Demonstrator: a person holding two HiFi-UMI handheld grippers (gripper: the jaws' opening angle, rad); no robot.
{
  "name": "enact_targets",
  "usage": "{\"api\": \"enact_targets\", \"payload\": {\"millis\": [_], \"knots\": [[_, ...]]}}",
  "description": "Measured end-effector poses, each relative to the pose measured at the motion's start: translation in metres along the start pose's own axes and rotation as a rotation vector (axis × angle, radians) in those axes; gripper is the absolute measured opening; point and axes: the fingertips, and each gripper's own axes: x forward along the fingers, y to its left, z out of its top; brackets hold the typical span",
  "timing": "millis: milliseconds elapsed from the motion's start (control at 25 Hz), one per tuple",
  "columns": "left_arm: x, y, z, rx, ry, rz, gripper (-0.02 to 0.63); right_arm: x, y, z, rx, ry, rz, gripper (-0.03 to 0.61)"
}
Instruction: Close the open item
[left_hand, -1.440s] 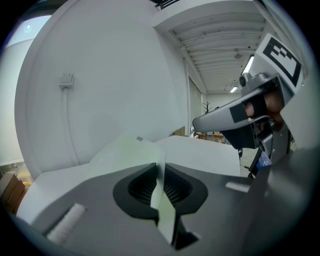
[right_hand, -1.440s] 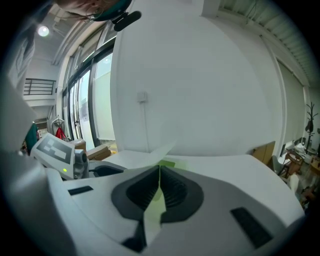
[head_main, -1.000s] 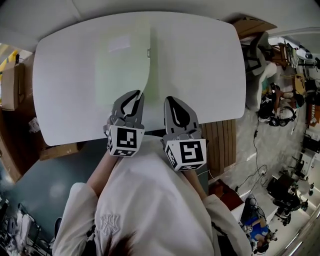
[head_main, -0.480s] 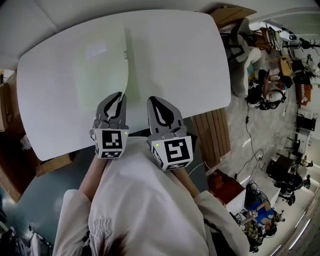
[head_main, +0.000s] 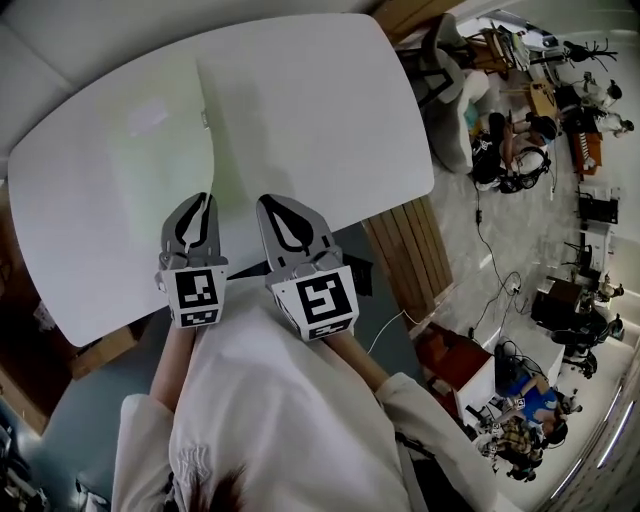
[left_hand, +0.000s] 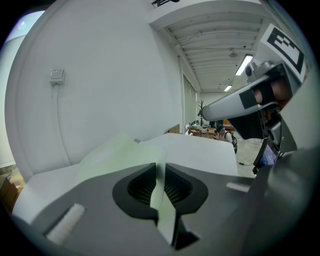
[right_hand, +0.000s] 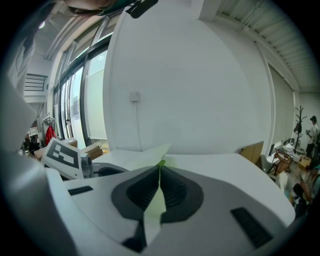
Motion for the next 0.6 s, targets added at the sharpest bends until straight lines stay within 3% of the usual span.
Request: {"api": "enact_targets", "payload": {"millis": [600], "knots": [[0.006, 0.008, -0.005, 0.008, 0.009, -0.02, 0.032, 0.016, 0.01, 0.0, 0.001, 0.005, 0.015, 0.011]]}}
